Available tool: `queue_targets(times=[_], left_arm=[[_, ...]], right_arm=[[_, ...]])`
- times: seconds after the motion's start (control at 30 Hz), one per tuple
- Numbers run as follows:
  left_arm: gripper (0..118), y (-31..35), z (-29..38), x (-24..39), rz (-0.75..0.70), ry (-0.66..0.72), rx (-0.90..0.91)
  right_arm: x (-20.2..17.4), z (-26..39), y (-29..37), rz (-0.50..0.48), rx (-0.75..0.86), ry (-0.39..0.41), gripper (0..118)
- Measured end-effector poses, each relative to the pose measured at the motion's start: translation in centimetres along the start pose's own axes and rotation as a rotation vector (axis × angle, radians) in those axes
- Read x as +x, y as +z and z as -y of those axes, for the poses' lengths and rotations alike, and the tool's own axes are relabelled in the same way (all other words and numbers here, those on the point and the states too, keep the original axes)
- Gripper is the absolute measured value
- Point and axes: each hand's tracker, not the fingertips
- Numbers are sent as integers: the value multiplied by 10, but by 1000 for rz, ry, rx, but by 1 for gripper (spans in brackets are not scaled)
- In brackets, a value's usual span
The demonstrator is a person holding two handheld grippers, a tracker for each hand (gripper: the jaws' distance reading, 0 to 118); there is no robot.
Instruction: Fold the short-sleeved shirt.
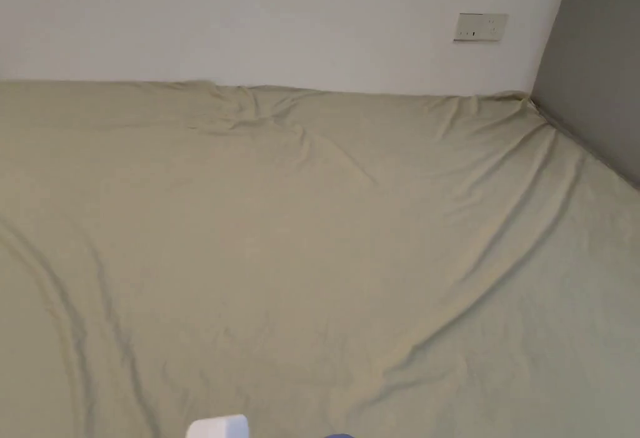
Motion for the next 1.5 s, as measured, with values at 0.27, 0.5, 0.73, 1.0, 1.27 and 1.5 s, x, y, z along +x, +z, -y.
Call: queue_targets(times=[0.27,0.5,0.73,1.0,1.27,1.5], left_arm=[[21,-67,24,0,-72,38,-129],[17,-94,29,19,-91,-34,-121],[18,-13,8,-23,144,173,-2],[0,83,19,-140,45,494,302],[0,88,59,-166,146,595,261],[0,96,65,-165,165,608,283]], right_arm=[[3,0,1,9,-3,1,2],[3,4,1,18,-24,7,2],[-13,-6,-5,-36,-13,37,2],[-60,-20,-42,-280,-43,65,2],[-138,2,-125,-479,-279,193,2],[-145,24,-187,-368,-430,200,2]])
